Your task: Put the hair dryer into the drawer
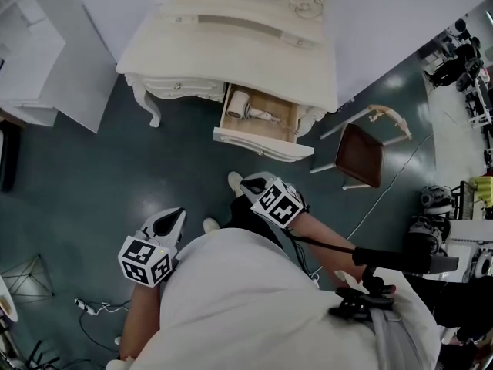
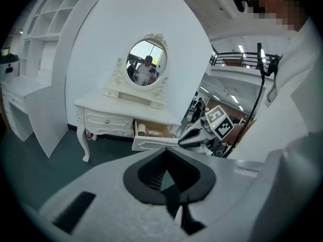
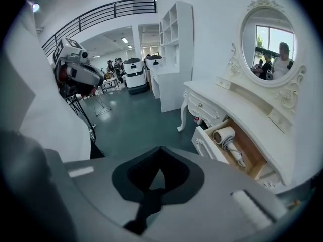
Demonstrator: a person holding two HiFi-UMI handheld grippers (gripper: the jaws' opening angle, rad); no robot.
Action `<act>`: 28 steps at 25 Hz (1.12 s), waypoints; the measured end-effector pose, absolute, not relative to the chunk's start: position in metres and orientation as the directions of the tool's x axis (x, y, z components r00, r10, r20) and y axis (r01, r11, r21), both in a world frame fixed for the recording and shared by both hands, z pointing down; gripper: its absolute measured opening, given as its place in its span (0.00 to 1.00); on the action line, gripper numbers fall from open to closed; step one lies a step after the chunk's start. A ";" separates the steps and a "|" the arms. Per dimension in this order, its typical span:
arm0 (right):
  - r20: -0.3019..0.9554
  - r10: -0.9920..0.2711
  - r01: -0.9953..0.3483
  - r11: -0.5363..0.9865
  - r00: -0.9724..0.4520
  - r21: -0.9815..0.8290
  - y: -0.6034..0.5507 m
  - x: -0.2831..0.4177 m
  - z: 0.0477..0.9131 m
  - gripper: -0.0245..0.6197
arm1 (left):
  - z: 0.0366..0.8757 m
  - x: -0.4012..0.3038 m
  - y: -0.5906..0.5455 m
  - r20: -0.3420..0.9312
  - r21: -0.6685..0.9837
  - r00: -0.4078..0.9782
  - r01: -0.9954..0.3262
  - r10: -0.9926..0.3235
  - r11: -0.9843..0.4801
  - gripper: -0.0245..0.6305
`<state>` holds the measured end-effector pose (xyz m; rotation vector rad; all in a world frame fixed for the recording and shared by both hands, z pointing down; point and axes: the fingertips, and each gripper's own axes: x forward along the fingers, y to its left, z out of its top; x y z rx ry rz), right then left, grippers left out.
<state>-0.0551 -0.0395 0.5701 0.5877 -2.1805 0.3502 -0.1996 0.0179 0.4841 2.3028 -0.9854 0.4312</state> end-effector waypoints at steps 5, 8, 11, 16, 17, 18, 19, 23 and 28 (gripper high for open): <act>0.784 -0.288 -0.522 0.852 -0.549 -0.052 -0.024 -0.060 0.566 0.04 | 0.483 -0.201 0.023 0.496 0.389 0.682 -0.727 -0.537 -0.565 0.04; 0.777 -0.291 -0.517 0.855 -0.558 -0.051 -0.021 -0.066 0.562 0.04 | 0.485 -0.201 0.025 0.497 0.394 0.688 -0.722 -0.529 -0.568 0.04; 0.773 -0.294 -0.501 0.864 -0.563 -0.037 -0.019 -0.070 0.559 0.04 | 0.486 -0.202 0.026 0.499 0.398 0.687 -0.723 -0.528 -0.565 0.04; 0.764 -0.292 -0.480 0.877 -0.575 -0.025 -0.016 -0.078 0.557 0.04 | 0.489 -0.206 0.029 0.500 0.397 0.680 -0.730 -0.536 -0.556 0.04; 0.763 -0.292 -0.476 0.879 -0.577 -0.024 -0.016 -0.080 0.556 0.04 | 0.489 -0.207 0.030 0.500 0.396 0.679 -0.731 -0.537 -0.555 0.04; 0.761 -0.291 -0.473 0.881 -0.579 -0.023 -0.015 -0.082 0.555 0.04 | 0.489 -0.207 0.030 0.500 0.396 0.679 -0.732 -0.538 -0.555 0.04; 0.760 -0.290 -0.469 0.883 -0.582 -0.023 -0.015 -0.083 0.555 0.04 | 0.489 -0.207 0.031 0.500 0.396 0.678 -0.732 -0.539 -0.554 0.04; 0.753 -0.286 -0.458 0.889 -0.593 -0.023 -0.013 -0.085 0.553 0.04 | 0.490 -0.206 0.032 0.501 0.398 0.677 -0.734 -0.539 -0.551 0.04; 0.748 -0.289 -0.453 0.891 -0.598 -0.017 -0.009 -0.082 0.548 0.04 | 0.489 -0.201 0.034 0.503 0.396 0.678 -0.732 -0.536 -0.555 0.04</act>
